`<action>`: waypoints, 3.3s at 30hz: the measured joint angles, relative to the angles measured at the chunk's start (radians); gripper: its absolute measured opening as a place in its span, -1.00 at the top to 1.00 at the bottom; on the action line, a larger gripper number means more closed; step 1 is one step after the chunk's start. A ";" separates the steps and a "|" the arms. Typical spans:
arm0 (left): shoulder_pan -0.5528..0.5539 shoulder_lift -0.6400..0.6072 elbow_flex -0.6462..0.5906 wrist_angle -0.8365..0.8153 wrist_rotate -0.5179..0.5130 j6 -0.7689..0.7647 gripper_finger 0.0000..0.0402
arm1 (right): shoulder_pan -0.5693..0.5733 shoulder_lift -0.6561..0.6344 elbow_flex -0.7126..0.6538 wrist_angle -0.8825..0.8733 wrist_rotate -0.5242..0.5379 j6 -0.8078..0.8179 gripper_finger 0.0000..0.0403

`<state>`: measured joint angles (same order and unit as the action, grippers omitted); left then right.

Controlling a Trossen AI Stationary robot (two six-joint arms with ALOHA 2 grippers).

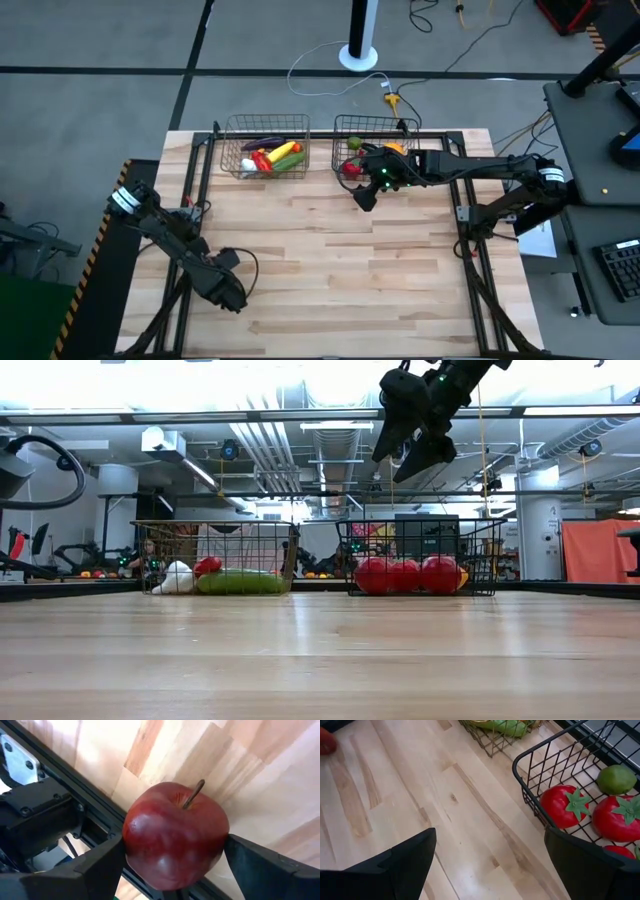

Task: Sort produce into baskets
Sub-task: Put the red apple into the right wire basket

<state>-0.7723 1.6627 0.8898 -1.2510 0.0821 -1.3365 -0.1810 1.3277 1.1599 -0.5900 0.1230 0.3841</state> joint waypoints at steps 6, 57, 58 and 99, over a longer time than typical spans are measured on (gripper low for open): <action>-0.003 0.002 -0.002 0.000 -0.016 -0.042 -0.62 | 0.000 0.000 0.000 0.000 0.000 -0.001 -0.81; -0.038 -0.014 0.403 0.062 -1.158 0.272 -0.36 | 0.133 0.007 -0.139 0.577 -0.051 -0.316 -0.81; -0.039 -0.015 0.418 0.062 -1.218 0.280 -0.36 | 0.147 0.010 -0.157 0.630 -0.059 -0.347 -0.81; 0.342 -0.027 0.348 1.357 -0.770 1.524 -0.36 | 0.251 -0.373 -0.388 0.651 -0.088 -0.531 -0.81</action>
<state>-0.4300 1.6362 1.2374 0.1057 -0.6880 0.1877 0.0696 0.9546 0.7722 0.0614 0.0349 -0.1465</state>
